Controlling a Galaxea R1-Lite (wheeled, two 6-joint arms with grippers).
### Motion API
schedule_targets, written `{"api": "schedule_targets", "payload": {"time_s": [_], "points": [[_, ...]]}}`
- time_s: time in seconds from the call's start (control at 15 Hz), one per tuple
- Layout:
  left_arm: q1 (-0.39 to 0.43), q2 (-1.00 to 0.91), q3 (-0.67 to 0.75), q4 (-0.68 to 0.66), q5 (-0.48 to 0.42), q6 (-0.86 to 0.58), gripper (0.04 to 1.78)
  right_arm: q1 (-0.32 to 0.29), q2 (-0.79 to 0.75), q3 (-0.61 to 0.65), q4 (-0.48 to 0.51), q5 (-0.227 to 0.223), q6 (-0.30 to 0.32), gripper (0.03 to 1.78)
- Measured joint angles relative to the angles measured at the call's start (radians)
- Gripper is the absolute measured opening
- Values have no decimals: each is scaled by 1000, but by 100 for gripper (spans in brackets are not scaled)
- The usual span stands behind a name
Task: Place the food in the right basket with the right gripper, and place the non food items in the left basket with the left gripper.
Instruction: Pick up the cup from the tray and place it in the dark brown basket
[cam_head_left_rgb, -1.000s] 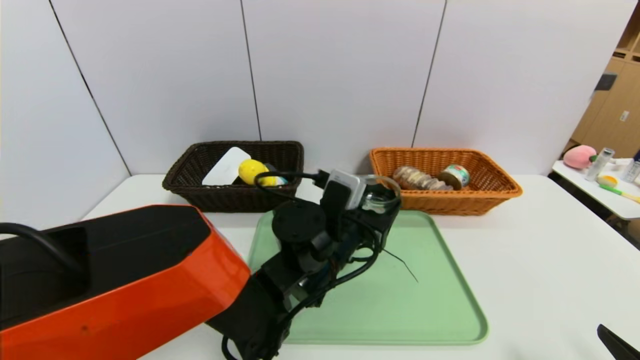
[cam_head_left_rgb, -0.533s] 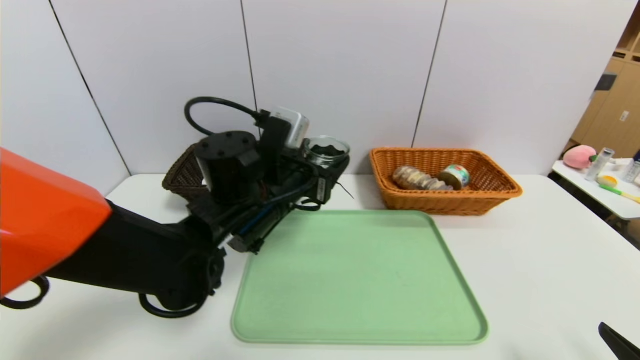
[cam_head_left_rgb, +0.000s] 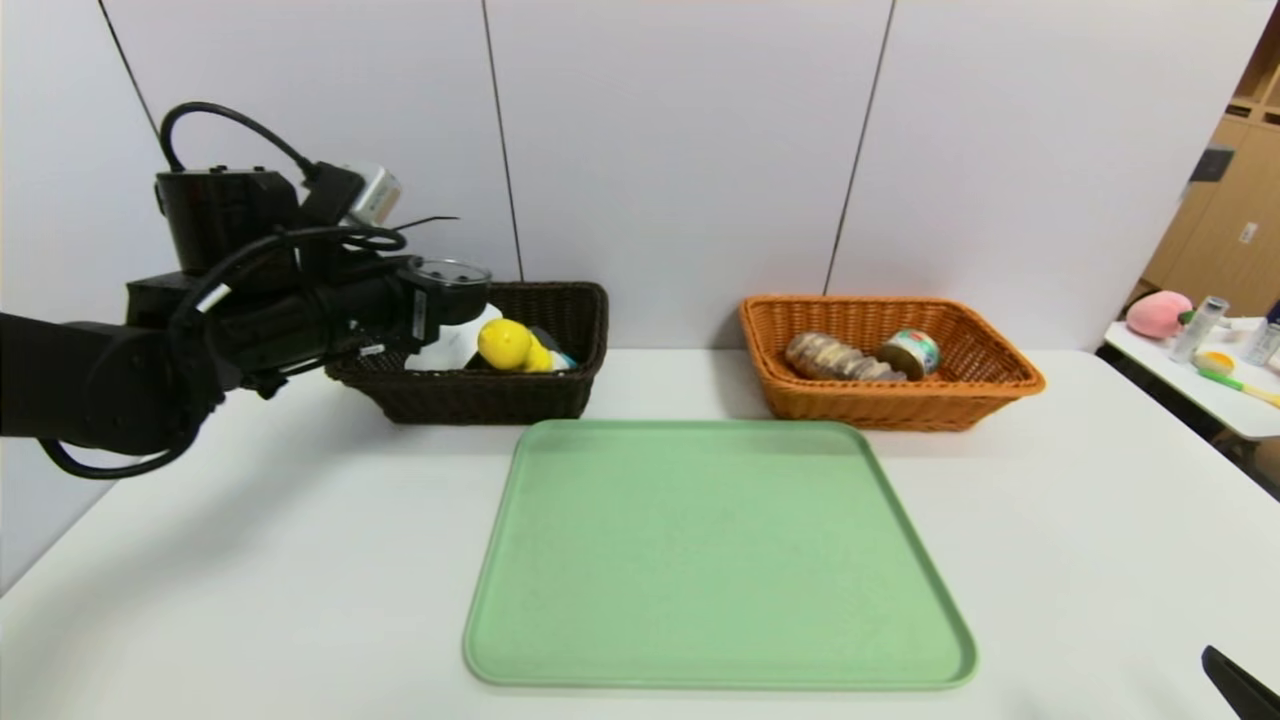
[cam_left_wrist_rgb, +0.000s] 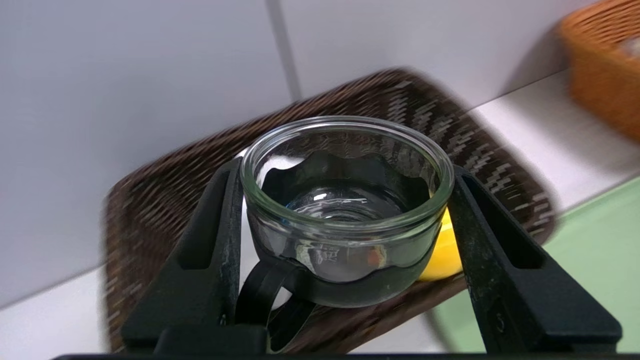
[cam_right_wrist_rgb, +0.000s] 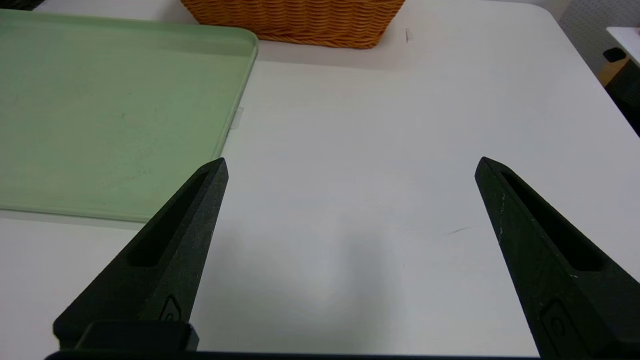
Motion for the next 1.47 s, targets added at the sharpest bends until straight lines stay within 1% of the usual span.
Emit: {"api": "schedule_targets", "payload": {"time_s": [0.13, 0.27, 0.87, 1.07, 1.2, 1.27, 1.47], "points": [[56, 14, -45, 106, -10, 9, 121, 0, -3, 1, 0, 0, 0, 171], [83, 37, -66, 143, -10, 21, 121, 0, -6, -1, 1, 0, -1, 171], [93, 103, -74, 133, -1, 24, 121, 0, -17, 1, 2, 1, 0, 171], [94, 110, -73, 116, -1, 22, 136, 0, -17, 0, 1, 0, 0, 171], [93, 118, -68, 63, -2, 21, 144, 0, -17, 0, 1, 1, 0, 171], [95, 123, -59, 22, -3, 21, 147, 0, -18, 0, 1, 0, 0, 171], [95, 126, -48, 9, -4, 20, 154, 0, -18, -3, 1, 0, 0, 171]]}}
